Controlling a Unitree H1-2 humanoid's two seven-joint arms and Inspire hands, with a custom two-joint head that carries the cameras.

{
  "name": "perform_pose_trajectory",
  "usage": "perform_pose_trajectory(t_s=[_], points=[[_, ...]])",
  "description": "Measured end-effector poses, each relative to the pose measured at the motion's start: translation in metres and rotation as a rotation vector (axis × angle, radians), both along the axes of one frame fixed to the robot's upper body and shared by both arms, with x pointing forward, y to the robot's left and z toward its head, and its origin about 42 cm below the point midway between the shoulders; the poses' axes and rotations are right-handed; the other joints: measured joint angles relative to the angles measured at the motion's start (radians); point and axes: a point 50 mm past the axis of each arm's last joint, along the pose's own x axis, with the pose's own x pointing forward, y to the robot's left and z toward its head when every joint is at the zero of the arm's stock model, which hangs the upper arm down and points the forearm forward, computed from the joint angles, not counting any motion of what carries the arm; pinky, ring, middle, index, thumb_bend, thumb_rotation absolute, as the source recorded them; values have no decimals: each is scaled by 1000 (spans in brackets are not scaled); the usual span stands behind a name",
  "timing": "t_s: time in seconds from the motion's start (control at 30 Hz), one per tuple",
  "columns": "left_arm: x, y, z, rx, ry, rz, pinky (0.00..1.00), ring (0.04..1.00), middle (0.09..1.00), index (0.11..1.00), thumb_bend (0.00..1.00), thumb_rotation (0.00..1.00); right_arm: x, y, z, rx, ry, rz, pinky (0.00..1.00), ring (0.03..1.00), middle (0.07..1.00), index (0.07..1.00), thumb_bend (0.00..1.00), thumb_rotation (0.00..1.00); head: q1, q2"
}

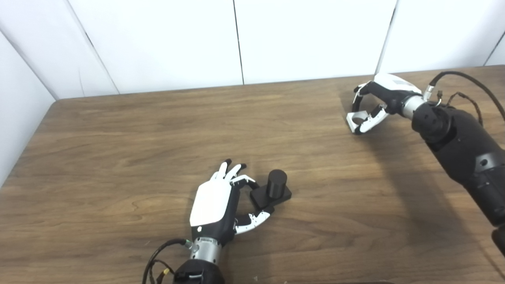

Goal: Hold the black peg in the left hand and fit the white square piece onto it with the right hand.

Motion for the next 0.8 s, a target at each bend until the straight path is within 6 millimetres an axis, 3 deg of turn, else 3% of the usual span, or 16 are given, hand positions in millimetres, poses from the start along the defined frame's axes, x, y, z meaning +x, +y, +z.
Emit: perform_pose_trajectory(t_s=[0.43,0.8], points=[[0,0,0,0,0,0,910,1000,916,588,546,378,-2,1,1,15,-3,2,909,977,914,492,523,139,-3,-3],[0,0,0,1,1,0,933,1000,911,589,547,402,-14,20,32,44,-116,83,853,967,896,491,524,138,-14,-8]])
